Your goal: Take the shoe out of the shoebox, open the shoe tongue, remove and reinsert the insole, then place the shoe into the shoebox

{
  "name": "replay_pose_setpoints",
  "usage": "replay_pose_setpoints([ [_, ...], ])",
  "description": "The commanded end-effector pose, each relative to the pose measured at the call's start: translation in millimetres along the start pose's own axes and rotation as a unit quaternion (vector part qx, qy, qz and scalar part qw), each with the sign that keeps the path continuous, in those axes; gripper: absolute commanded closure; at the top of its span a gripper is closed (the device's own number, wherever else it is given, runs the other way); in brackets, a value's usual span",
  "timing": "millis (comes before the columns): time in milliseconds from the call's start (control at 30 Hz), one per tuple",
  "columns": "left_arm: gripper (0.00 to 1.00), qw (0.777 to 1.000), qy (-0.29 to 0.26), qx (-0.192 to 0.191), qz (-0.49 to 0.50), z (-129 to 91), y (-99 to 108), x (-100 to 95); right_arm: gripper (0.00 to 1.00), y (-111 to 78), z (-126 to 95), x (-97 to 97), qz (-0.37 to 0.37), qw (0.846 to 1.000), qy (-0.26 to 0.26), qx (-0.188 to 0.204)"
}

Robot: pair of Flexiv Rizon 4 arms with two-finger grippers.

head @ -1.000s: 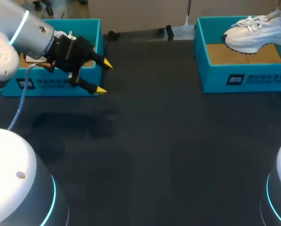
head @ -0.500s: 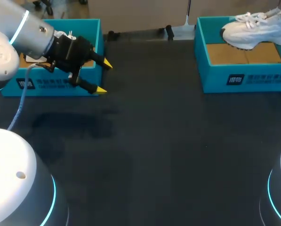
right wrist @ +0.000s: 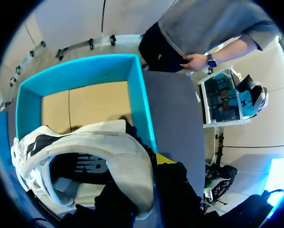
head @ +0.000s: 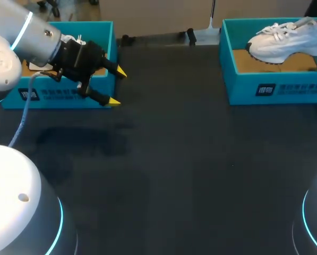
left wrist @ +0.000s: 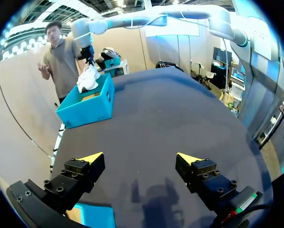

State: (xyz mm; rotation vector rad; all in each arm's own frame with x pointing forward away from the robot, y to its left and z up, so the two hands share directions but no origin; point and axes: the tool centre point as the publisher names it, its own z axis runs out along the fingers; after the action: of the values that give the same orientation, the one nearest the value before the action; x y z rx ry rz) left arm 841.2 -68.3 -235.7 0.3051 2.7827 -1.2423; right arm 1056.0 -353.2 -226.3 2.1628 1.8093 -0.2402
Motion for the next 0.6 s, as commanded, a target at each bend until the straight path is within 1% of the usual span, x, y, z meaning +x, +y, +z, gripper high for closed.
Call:
replay_pose_setpoints([
  [33,0.0,1.0,0.0,-0.002,0.0,-1,0,0.9,1.0,10.5,8,5.4,0.001,1.0,0.0,0.007],
  [600,0.0,1.0,0.0,-0.002,0.0,-1,0,0.9,1.0,24.3,39,19.9,-0.003,1.0,-0.018,0.018],
])
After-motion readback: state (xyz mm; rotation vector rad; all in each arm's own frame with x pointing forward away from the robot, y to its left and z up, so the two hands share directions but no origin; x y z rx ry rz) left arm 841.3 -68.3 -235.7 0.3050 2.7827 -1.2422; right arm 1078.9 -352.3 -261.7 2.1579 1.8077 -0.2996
